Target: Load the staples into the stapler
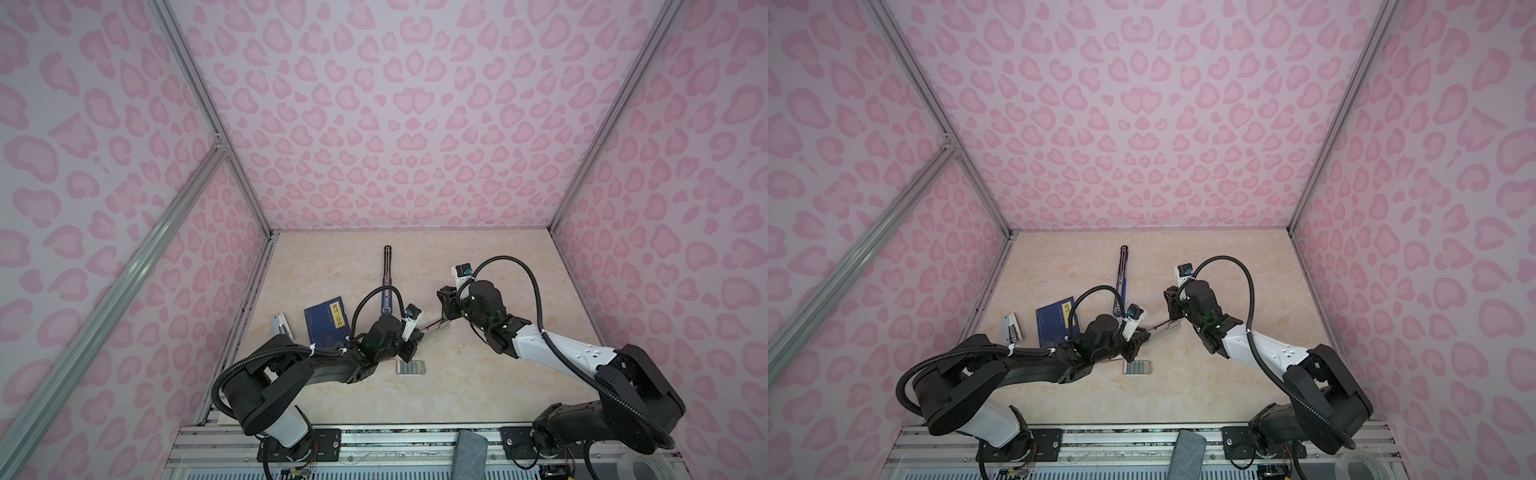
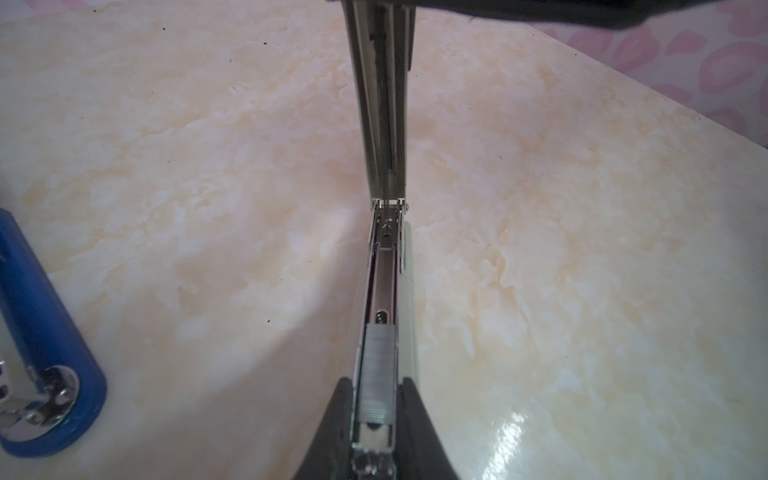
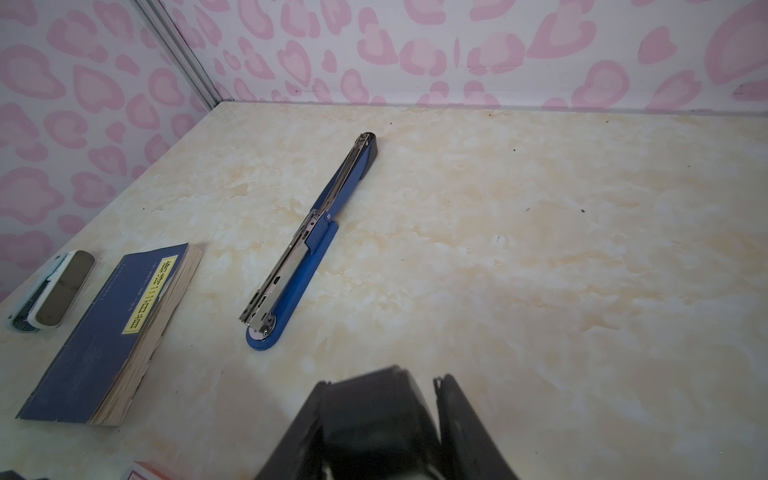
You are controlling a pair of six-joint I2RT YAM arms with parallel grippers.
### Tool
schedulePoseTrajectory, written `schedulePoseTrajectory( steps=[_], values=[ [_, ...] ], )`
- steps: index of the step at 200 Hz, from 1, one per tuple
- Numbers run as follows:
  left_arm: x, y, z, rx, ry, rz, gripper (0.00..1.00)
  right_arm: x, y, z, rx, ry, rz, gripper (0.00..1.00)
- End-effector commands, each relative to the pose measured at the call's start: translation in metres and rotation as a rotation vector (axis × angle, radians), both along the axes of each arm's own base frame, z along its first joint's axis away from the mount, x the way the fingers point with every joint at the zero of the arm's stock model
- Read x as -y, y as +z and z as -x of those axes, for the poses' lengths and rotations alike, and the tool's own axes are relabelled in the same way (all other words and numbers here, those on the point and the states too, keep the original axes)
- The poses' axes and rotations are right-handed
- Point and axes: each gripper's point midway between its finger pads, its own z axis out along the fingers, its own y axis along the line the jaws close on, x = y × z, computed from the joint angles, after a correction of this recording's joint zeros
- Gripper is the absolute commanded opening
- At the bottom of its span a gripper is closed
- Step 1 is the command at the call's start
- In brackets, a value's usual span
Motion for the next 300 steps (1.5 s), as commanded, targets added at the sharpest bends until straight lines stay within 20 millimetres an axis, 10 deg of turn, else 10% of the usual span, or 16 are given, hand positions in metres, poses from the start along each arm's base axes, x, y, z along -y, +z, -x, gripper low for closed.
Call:
schedulePoseTrajectory(
  steps=[1,300],
  values=[
    [0.008,0.016,-0.005,0.049,-0.013,0.040,0.09,-0.003,-0.012,0.010,-0.061,0.012,0.013,0.42],
    [0.016,0.032,-0.011,0.068,-0.018,0.061,0.09,-0.044,-0.014,0.044,-0.007,0.142,0.131,0.45]
  ],
)
